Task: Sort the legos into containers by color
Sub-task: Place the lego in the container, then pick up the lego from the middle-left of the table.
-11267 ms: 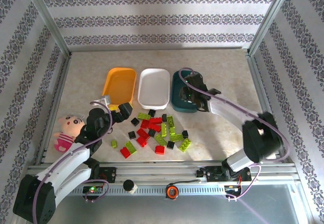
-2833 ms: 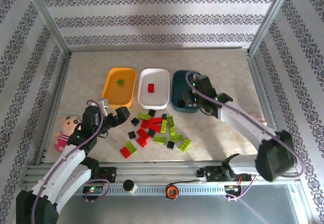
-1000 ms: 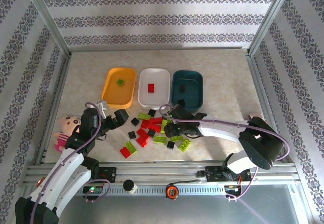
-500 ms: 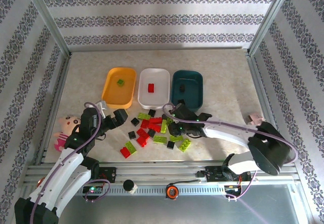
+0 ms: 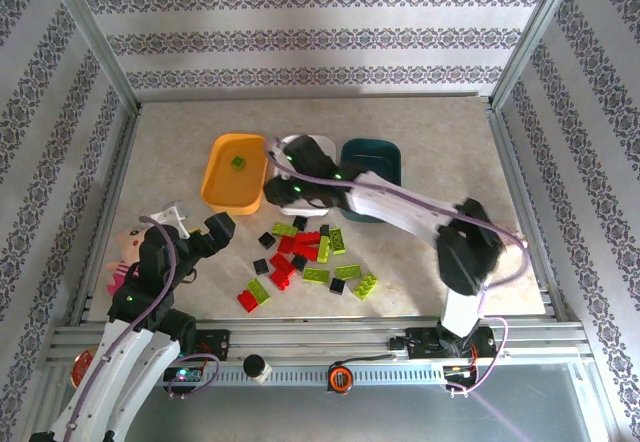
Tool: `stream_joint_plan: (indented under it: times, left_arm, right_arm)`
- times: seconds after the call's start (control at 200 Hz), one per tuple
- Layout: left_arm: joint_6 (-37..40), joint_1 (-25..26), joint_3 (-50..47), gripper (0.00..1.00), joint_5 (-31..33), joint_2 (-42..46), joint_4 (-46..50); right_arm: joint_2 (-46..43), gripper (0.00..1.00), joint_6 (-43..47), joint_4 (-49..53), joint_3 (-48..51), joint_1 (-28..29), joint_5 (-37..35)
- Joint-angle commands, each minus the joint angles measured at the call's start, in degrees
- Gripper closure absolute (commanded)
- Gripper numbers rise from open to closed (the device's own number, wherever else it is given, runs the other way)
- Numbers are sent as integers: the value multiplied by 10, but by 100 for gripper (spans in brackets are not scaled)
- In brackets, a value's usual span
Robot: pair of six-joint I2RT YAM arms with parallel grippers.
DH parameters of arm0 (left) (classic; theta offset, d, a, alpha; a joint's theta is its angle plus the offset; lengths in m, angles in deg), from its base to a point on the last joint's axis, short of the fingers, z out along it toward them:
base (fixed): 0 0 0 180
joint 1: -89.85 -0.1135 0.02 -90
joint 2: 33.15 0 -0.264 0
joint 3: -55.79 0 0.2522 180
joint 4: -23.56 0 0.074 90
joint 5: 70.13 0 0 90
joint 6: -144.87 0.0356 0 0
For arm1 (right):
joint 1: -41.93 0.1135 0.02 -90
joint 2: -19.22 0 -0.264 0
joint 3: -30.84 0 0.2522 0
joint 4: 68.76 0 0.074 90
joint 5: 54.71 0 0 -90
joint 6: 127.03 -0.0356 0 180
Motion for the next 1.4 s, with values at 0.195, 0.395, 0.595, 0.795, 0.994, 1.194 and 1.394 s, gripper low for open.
stream_joint_plan:
  times: [0.195,0.395,0.595,0.795,0.994,1.194,1.394]
  left_arm:
    - [6,-5,1,0,-15,-12,51]
    - [31,-5,-4,4,-63,-74,23]
    - [34,1,-7,12,-103,-125,17]
    - [12,75,-23,16,-67,-106,86]
    - [-65,214,-57,21,3,-83,149]
    - [-127,342,-44,22,103,-83,234]
    - [-131,390,-33,27,123,-178,212]
  right_arm:
    - [273,79,-23,56,-325,-20,39]
    - [347,54,-35,96,-449,-21,44]
    - [283,35,-38,68,-388,-26,39]
    - [135,34,-43,-34,-148,-29,33]
    - [16,34,-60,-116,52,-36,36]
    - [-59,33,-77,-165,185,-57,41]
    - [-96,33,-84,-186,237,-70,44]
